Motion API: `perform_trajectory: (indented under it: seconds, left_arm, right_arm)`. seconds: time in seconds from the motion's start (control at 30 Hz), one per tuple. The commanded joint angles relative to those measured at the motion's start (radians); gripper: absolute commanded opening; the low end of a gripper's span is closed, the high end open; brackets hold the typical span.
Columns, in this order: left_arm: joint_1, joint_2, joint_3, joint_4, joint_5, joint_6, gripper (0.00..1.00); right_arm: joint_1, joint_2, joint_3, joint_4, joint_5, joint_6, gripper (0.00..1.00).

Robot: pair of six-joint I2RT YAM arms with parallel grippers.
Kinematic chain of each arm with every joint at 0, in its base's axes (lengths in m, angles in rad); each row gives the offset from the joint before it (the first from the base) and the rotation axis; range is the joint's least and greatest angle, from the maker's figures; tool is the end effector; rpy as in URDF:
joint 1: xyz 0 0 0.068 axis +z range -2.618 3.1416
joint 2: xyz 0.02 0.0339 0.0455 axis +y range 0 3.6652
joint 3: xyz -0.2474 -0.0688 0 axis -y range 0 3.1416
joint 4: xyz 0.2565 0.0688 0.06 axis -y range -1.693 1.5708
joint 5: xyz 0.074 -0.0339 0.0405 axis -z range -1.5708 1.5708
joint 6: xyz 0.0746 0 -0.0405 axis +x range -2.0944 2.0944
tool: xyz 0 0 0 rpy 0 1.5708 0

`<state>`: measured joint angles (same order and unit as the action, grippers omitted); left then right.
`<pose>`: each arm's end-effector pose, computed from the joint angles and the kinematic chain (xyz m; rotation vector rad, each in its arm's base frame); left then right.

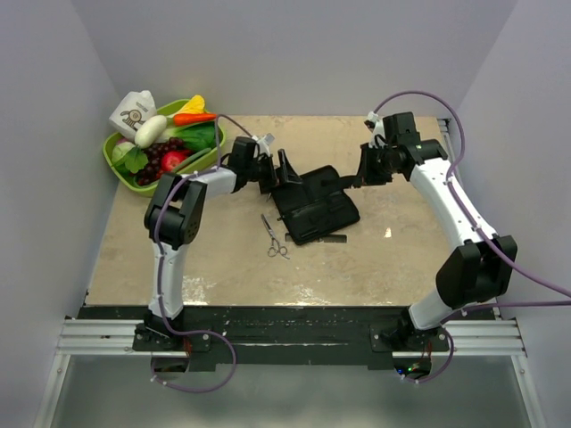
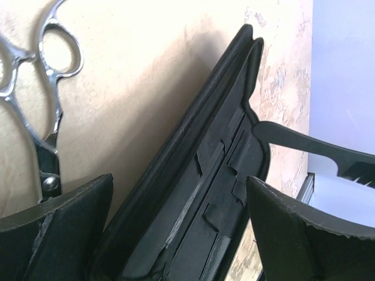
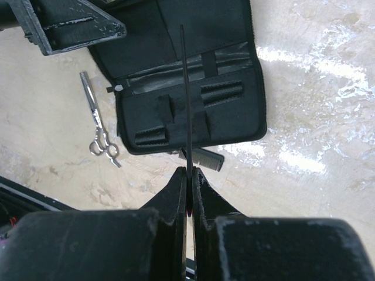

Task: Sort the hair-cutting tools
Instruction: Adjust the hairdressing tool bag at the center of the board.

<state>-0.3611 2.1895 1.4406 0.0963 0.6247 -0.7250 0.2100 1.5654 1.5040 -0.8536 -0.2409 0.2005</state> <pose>0.4515 -0.2171 0.1027 -0.0566 2.3903 -1.2558 0.3559 0.0941 0.2890 -0.1152 2.5071 0.4710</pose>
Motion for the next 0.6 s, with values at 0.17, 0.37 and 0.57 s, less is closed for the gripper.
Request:
perform_trajectory:
  seconds: [0.17, 0.37, 0.57]
  left_arm:
    - [-0.035, 0.059, 0.156, -0.015, 0.02, -0.031, 0.99]
    - [-0.039, 0.124, 0.256, -0.03, 0.064, -0.024, 0.99]
    - [-0.039, 0.214, 0.365, -0.04, 0.148, -0.025, 0.98]
  right_arm:
    - [-0.003, -0.019, -0.042, 0.039, 0.031, -0.01, 0.0]
    - [-0.001, -0.045, -0.077, 0.057, 0.022, -0.012, 0.0]
    - [-0.001, -0.077, -0.122, 0.068, 0.04, -0.006, 0.0]
